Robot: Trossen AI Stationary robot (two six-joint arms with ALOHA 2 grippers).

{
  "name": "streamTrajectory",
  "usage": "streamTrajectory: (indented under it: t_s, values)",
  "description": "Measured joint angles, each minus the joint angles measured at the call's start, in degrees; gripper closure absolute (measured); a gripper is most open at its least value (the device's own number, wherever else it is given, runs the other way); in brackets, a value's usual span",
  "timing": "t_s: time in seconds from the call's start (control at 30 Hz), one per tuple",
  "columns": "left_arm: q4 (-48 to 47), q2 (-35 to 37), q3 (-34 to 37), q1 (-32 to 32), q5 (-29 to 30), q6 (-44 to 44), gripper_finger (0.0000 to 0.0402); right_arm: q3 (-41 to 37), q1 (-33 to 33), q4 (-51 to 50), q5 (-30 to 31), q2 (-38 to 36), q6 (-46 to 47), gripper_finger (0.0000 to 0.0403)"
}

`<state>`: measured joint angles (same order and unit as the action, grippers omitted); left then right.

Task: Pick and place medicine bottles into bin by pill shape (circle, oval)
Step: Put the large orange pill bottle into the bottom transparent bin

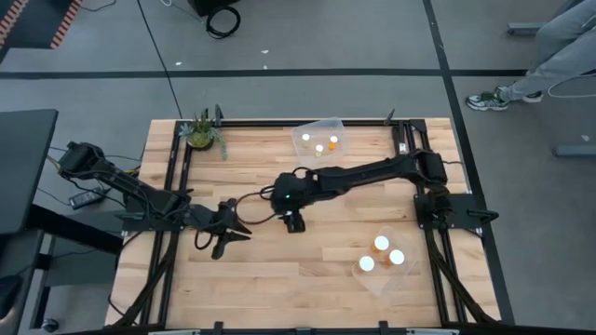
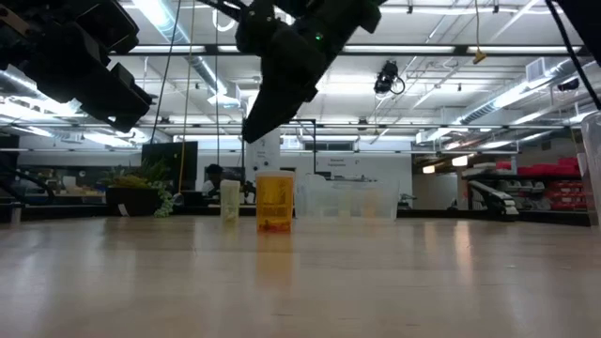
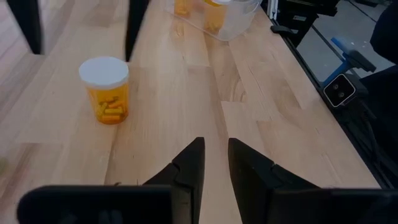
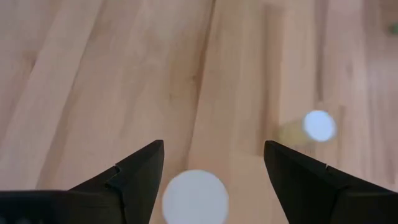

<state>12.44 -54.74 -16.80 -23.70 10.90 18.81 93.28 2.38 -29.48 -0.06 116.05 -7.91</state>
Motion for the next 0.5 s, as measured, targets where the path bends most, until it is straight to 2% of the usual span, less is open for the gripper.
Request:
streamTrajectory:
  t_s: [0.27, 0.5]
  values:
    - [-0.3, 0.0, 0.0, 0.0, 0.0, 0.0, 0.0316, 3.8, -0.1, -4.9, 0.0, 5.4, -0.6, 0.0117]
    - [-0.2, 0.0, 0.0, 0.0, 0.0, 0.0, 0.0319, 4.0, 0.0, -5.2, 0.0, 5.6, -0.5, 0.0117]
